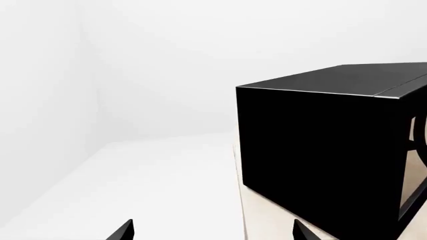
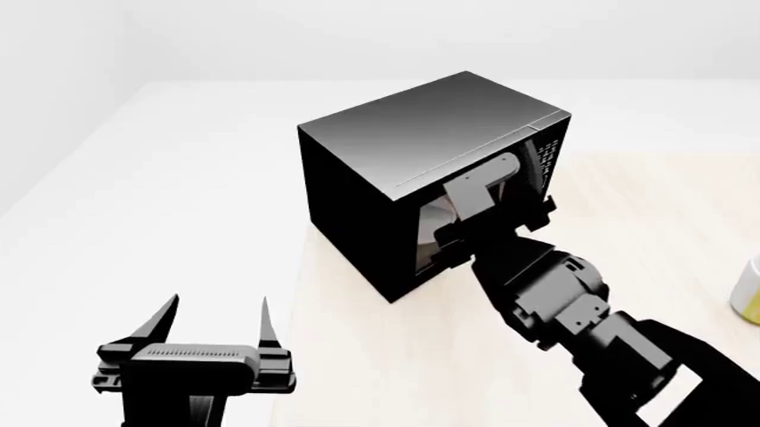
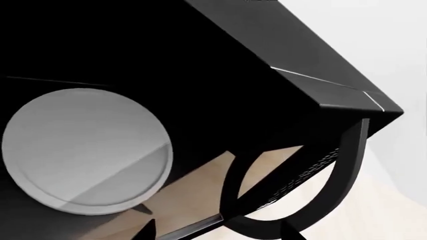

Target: Close the microwave.

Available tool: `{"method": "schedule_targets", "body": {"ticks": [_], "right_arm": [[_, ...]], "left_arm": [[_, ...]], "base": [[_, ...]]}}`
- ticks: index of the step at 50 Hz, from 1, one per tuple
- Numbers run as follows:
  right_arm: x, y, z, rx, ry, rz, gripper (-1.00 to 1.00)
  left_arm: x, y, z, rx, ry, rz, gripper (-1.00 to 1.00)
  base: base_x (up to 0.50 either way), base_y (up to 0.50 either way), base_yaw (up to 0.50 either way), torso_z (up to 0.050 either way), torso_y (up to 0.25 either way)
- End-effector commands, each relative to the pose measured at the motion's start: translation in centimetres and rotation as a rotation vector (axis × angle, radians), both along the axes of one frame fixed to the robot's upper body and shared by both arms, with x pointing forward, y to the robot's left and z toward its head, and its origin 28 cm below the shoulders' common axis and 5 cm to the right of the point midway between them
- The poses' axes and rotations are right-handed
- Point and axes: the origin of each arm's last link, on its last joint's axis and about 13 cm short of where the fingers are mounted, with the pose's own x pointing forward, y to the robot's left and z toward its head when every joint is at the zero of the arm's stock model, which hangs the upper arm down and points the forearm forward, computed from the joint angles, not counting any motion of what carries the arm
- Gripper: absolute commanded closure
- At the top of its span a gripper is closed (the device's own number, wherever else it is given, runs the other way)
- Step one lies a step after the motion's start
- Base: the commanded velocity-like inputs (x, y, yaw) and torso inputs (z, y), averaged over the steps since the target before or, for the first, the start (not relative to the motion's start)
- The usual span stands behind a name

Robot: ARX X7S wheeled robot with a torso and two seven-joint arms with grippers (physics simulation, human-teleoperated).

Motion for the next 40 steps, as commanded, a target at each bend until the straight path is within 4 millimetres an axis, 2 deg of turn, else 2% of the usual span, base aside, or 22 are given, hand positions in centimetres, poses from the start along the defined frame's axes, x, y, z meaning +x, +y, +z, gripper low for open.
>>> {"method": "schedule_targets", "body": {"ticks": [1, 7, 15, 40], "right_arm": [[0.1, -1.5, 0.6, -0.022, -0.022, -0.002, -1.00], [-0.3, -1.6, 1.2, -0.005, -0.046, -0.006, -1.00], [-1.4, -1.9, 1.1, 0.022, -0.077, -0.025, -1.00], [-8.2, -2.5, 3.1, 0.246, -0.163, 0.018, -1.00]], "left_arm": [[0.0, 0.0, 0.0, 0.001, 0.001, -0.001, -1.00], [0.0, 0.0, 0.0, 0.000, 0.001, -0.002, -1.00], [0.0, 0.0, 0.0, 0.000, 0.003, -0.002, -1.00], [0.0, -0.1, -0.1, 0.003, 0.001, -0.002, -1.00]], "base": [[0.01, 0.00, 0.01, 0.000, 0.000], [0.00, 0.00, 0.00, 0.000, 0.000], [0.00, 0.00, 0.00, 0.000, 0.000], [0.00, 0.00, 0.00, 0.000, 0.000]]}}
